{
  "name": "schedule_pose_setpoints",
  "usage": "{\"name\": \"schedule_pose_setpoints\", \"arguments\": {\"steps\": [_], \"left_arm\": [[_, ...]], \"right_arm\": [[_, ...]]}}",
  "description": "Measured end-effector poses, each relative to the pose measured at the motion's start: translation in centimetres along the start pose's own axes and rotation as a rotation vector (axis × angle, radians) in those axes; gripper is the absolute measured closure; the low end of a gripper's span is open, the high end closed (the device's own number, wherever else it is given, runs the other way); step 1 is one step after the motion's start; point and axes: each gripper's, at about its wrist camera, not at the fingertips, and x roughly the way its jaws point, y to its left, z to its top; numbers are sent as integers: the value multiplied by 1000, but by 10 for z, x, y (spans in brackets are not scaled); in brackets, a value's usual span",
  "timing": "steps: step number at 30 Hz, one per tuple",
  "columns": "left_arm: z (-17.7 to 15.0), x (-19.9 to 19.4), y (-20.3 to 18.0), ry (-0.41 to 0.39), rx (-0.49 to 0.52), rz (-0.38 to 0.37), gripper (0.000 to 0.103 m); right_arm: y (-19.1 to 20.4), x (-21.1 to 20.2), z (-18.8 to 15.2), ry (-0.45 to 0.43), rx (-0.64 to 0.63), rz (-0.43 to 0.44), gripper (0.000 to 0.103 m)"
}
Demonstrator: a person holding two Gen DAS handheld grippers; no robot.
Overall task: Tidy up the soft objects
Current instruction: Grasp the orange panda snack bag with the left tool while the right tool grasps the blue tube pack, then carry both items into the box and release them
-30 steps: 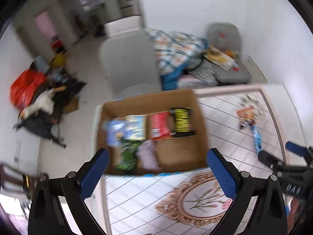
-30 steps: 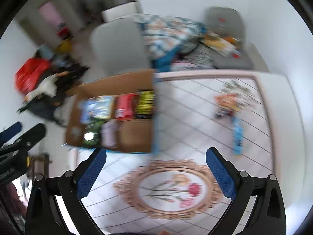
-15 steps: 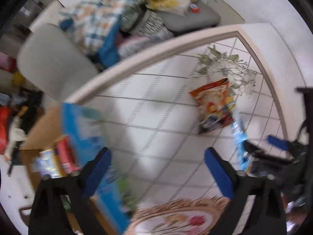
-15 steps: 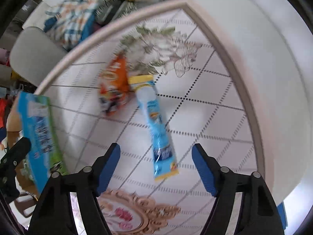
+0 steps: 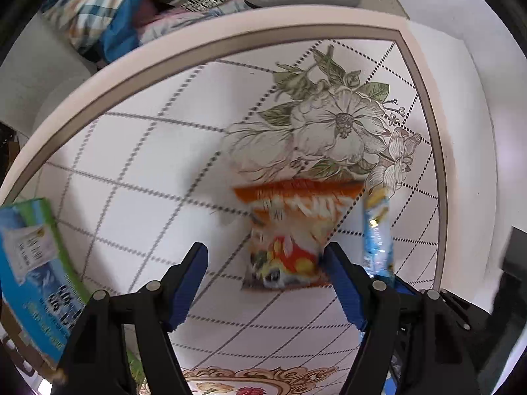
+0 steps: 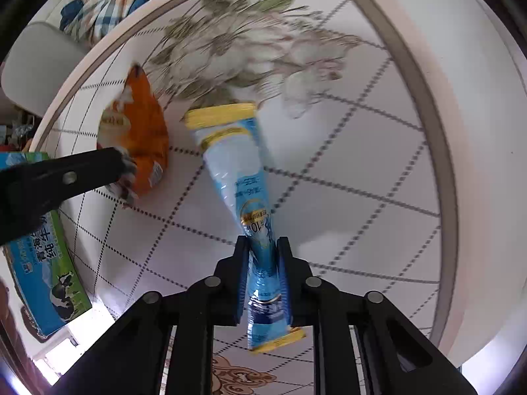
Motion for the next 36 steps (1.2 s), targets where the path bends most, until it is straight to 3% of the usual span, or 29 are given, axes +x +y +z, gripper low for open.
{"name": "schedule_pose_setpoints", "arguments": {"steps": [2, 5, 10, 15, 19, 26, 30, 36], "left_arm": [[6, 7, -8, 8, 3, 6, 32], [10, 18, -24, 28, 23, 3, 50], [3, 20, -38, 8, 22, 29, 59], [-30, -11, -41, -75, 21, 17, 60], [-73, -52, -27, -152, -3, -39, 60], [-136, -135, 58, -283, -68, -110, 60], [-172, -170, 113, -328, -125, -108, 60], [-206, -173, 202, -320, -233, -66, 60]], "right_arm": [[-9, -3, 1, -8, 13, -4, 88], [-19, -6, 1, -11, 38, -4, 88], [-34, -12, -5, -17, 73, 5, 89], [-37, -33, -12, -54, 71, 27, 89], [-20, -63, -22, -95, 35, 54, 90], [36, -119, -57, -162, -42, 130, 91], [99, -144, -83, -202, -111, 191, 91], [212, -161, -126, -220, -260, 242, 90]]}}
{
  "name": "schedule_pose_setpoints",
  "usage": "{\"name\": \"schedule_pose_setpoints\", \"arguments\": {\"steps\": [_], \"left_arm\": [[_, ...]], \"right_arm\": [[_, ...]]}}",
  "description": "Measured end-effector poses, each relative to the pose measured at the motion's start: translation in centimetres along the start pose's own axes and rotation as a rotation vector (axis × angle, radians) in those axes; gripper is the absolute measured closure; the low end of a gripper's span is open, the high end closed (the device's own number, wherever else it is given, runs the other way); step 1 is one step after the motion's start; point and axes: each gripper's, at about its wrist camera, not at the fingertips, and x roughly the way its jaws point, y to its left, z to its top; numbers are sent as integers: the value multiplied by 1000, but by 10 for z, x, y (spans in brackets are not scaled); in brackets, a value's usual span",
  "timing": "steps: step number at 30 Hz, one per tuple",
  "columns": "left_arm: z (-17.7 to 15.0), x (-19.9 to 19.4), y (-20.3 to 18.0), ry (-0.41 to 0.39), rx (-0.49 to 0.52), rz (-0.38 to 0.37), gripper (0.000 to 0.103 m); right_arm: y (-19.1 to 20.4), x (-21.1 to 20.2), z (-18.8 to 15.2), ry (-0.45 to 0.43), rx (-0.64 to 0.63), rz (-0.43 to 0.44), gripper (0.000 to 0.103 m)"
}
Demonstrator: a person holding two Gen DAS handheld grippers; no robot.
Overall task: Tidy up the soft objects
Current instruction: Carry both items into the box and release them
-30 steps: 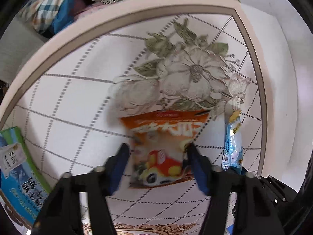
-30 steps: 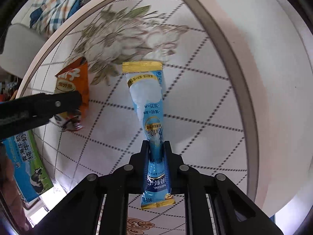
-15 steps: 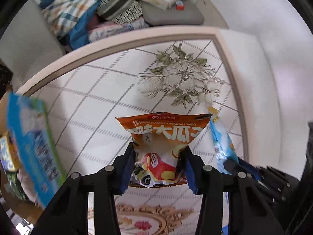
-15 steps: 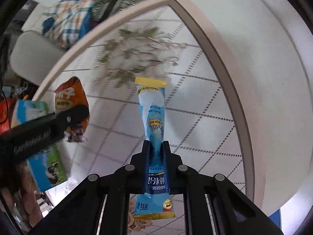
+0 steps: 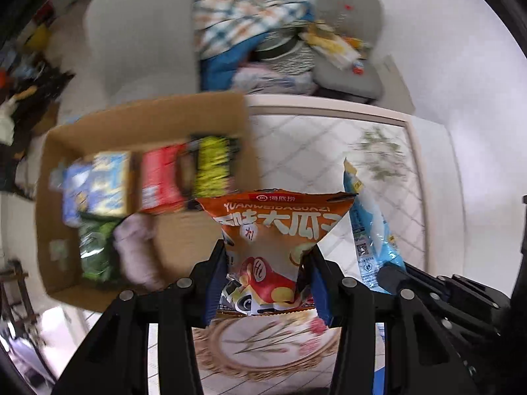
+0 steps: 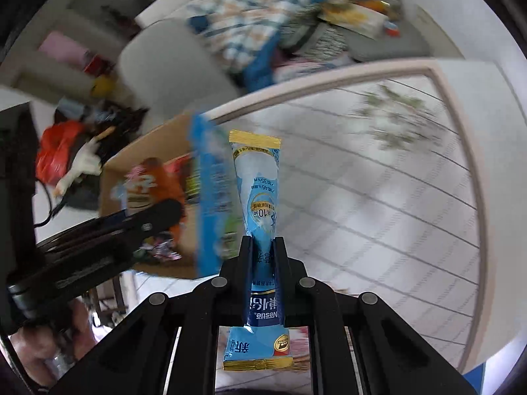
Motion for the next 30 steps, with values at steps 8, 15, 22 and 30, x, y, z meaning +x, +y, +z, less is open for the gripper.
{"name": "schedule_pose_setpoints", "arguments": {"steps": [8, 15, 22, 30], "left_arm": [[-3, 30, 90, 75, -117, 21, 60], [9, 67, 118, 156, -160, -13, 60], [13, 92, 120, 230, -153, -37, 58], [13, 87, 123, 231, -151, -50, 51]], "right_arm": [[97, 62, 6, 40, -73, -50, 90], [109, 119, 10, 30, 11, -172, 91], [110, 157, 7, 62, 20, -260, 85], [112, 155, 1, 87, -5, -242, 63]]}}
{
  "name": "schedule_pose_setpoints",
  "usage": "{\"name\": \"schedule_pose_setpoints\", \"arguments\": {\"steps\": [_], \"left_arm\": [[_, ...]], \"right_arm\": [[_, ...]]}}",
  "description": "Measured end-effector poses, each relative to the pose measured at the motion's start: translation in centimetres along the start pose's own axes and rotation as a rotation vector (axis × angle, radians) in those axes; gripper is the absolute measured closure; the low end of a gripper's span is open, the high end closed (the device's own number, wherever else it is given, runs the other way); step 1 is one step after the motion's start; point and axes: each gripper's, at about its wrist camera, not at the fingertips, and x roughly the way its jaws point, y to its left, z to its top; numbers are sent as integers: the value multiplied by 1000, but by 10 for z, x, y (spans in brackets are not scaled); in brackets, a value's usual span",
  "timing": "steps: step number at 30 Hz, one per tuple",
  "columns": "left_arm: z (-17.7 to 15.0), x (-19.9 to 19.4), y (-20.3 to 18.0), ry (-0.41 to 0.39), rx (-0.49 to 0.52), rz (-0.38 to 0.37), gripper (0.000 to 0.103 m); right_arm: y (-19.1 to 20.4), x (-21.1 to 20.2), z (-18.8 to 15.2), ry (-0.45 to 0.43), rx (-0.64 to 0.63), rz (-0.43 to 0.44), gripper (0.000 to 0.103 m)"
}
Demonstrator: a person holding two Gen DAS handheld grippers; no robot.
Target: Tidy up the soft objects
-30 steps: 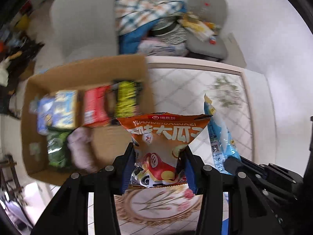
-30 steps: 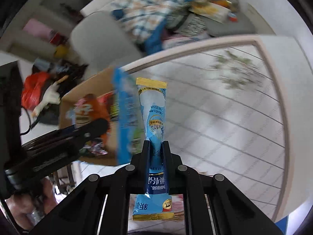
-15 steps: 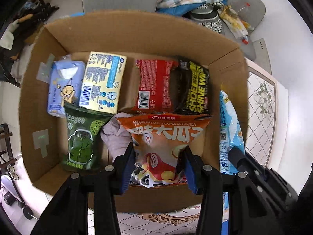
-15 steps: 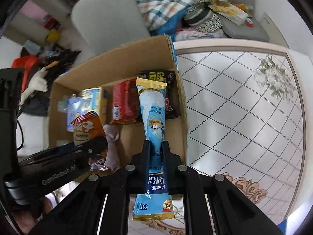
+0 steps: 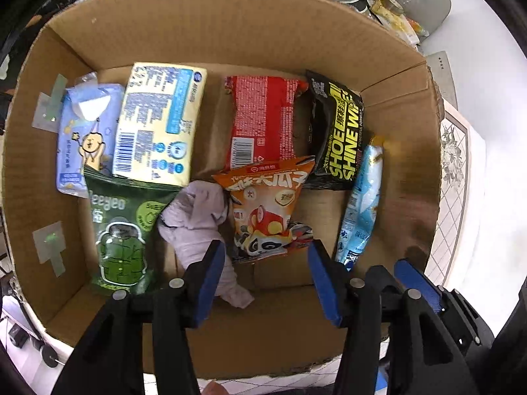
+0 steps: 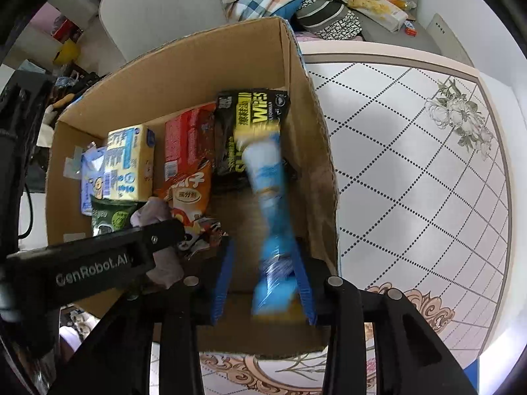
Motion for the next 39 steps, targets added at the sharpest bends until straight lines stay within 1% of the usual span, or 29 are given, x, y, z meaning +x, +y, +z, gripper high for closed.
{"name": "schedule_pose_setpoints", "arguments": {"steps": [1, 2, 3, 9, 11, 13, 14, 16, 18, 19, 20, 22, 23, 25, 28, 29, 34, 39], "left_arm": [[-1, -3, 0, -6, 1, 2, 49], [-3, -6, 0, -14, 4, 6, 41], [-5, -10, 4, -21, 7, 9, 37], [-27, -35, 18, -87, 25, 46, 37], [-37, -45, 20, -124, 34, 76, 37], [-47, -53, 20, -158, 38, 112, 24], [-52, -58, 22, -182, 43, 130, 16], [-61, -65, 23, -219, 39, 160, 14], [-68, -69, 28, -237, 30, 174, 11], [-72, -72, 31, -252, 23, 180, 10], [-75, -75, 33, -270, 19, 191, 9], [-78, -77, 33, -300, 11, 218, 9], [-78, -77, 32, -307, 7, 225, 8], [-81, -80, 35, -320, -1, 226, 1], [-82, -84, 36, -333, -10, 232, 0], [-84, -87, 37, -338, -12, 232, 0], [-89, -99, 35, -373, -12, 249, 0], [-98, -111, 28, -402, -2, 259, 0]], "right_arm": [[-1, -2, -1, 2, -2, 2, 62], [-1, -4, -2, 3, -4, 6, 57], [-2, -6, -2, 6, -7, 9, 56], [-9, -19, -8, 5, -23, 18, 53], [-8, -23, -11, 6, -42, 14, 52], [-6, -27, -15, 1, -63, 7, 48], [-4, -30, -18, -3, -78, 1, 46], [-1, -33, -22, -8, -99, -7, 45], [2, -36, -27, -9, -115, -9, 45], [3, -38, -29, -13, -123, -9, 42], [4, -39, -31, -17, -127, -9, 36], [5, -42, -34, -29, -133, -10, 29], [6, -44, -35, -34, -139, -11, 28], [8, -48, -37, -45, -147, -15, 27], [11, -54, -39, -59, -162, -22, 12], [12, -56, -39, -65, -163, -21, 8], [13, -66, -38, -102, -167, -58, 0], [11, -74, -36, -113, -163, -60, 0]]}}
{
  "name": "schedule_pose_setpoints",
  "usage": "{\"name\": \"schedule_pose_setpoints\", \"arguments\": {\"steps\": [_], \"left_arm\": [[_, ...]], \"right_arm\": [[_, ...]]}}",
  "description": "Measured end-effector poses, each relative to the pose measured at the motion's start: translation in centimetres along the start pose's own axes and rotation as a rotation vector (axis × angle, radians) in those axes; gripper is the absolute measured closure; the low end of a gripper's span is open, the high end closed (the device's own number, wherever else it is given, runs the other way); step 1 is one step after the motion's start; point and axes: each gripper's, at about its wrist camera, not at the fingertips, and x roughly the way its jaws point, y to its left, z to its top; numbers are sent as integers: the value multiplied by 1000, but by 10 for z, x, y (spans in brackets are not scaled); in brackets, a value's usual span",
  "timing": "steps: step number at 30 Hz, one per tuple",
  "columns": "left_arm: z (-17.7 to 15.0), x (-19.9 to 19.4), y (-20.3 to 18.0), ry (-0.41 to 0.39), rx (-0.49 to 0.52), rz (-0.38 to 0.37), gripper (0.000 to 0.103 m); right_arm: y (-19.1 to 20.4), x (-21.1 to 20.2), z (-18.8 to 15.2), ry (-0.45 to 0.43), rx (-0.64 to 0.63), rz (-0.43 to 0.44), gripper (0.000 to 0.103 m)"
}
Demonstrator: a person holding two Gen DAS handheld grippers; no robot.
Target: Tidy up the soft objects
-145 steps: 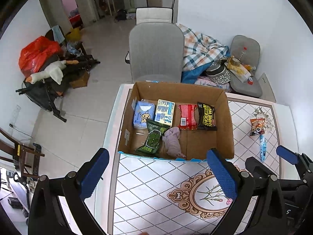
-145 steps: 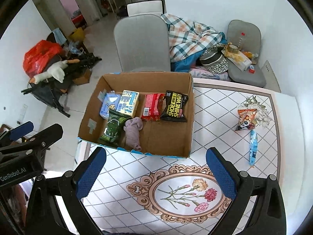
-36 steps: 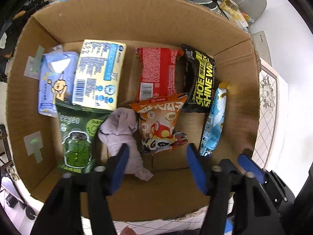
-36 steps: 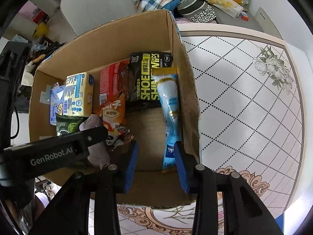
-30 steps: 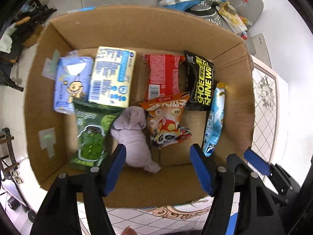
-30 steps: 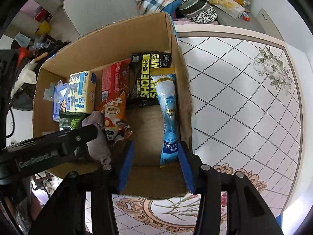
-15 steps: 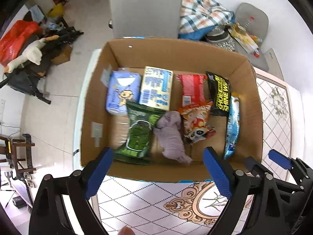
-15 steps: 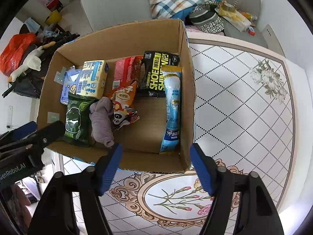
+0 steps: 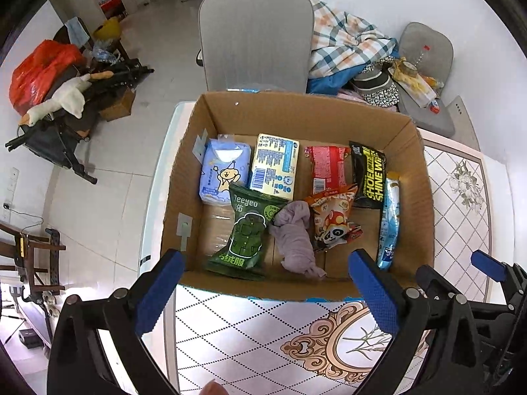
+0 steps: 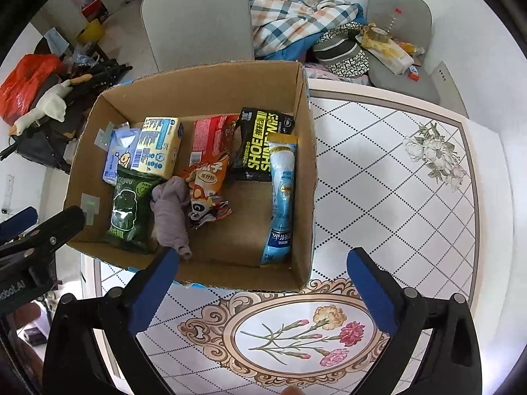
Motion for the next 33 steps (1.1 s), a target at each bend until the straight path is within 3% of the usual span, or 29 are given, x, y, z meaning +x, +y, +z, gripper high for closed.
{"name": "schedule_pose_setpoints", "arguments": {"steps": [8, 18, 25, 33], "left_arm": [[-19, -62, -10, -75, 9, -23, 0], [-49, -151, -19, -186, 22, -42, 0], [-73, -188, -21, -212, 18, -41, 0], [-93, -220, -16, -246, 5, -45, 0]], "right_arm": [[-7, -44, -20, -31, -6, 36, 0], [-18, -146, -64, -164, -19, 61, 0], [-18, -214, -95, -266, -41, 63, 0], [-19, -261, -118, -326, -51, 62, 0]]}}
